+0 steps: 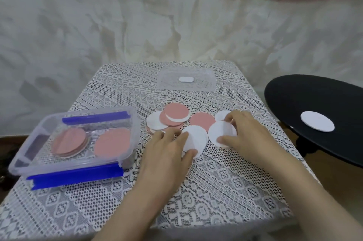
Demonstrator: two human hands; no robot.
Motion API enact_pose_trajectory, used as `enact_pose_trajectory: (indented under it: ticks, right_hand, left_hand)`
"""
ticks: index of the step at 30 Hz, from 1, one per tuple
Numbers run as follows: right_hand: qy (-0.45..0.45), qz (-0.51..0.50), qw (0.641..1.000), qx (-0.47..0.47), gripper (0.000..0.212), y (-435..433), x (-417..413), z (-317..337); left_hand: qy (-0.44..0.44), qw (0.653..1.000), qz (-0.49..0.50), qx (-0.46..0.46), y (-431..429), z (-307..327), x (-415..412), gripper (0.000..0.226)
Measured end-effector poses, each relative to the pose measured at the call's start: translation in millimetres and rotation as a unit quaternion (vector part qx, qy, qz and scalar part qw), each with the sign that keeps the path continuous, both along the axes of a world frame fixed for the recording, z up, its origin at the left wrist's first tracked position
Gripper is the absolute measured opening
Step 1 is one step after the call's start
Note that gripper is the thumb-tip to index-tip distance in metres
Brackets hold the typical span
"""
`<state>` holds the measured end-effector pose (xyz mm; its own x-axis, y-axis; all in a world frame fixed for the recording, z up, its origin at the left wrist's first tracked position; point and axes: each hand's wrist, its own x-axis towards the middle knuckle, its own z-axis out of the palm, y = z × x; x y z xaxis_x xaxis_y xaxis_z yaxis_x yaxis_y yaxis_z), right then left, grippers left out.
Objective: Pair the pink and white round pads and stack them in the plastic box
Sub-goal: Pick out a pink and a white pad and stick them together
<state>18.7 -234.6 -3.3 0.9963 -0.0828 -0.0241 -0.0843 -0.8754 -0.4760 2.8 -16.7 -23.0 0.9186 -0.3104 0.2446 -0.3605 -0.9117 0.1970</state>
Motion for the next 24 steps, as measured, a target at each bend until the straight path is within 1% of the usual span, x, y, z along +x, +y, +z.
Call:
enact_pose_trajectory:
  ticks: [3,7,10,15,19,21,23,24]
  right_hand:
    - [-0.006,-0.017,0.997,0.079,0.023,-7.0,7.9,-0.5]
    - [-0.009,-0.002,0.986,0.165,0.016,-16.3,11.2,-0.2]
    - [-0.017,0.023,0.978,0.207,0.005,-14.6,9.9,3.2]
    - [0.02,0.116,0.966,0.228,0.015,3.0,1.7,5.5]
    - [0.055,0.184,0.948,0.255,0.014,22.8,-2.3,4.3]
    - [0.062,0.182,0.943,0.272,0.013,29.0,-2.1,6.1]
    - [0.055,0.152,0.944,0.287,0.014,30.5,1.5,6.5]
    - [0.038,0.138,0.951,0.274,0.013,29.7,4.6,5.1]
  left_hand:
    - [-0.006,1.0,0.003,-0.003,-2.6,-0.2,3.7,0.045]
    - [-0.011,1.0,0.004,-0.015,-1.1,-4.0,4.9,0.042]
    - [0.0,0.999,-0.002,-0.049,3.2,-5.3,3.1,0.043]
    - [0.031,0.988,-0.029,-0.148,8.1,-2.8,-0.4,0.044]
    - [0.088,0.963,-0.041,-0.251,11.3,4.8,-6.4,0.03]
    - [0.104,0.953,-0.033,-0.284,14.1,7.5,-8.7,0.025]
    - [0.114,0.95,-0.017,-0.291,17.9,7.6,-10.2,0.028]
    - [0.118,0.95,-0.007,-0.288,19.9,7.6,-10.7,0.03]
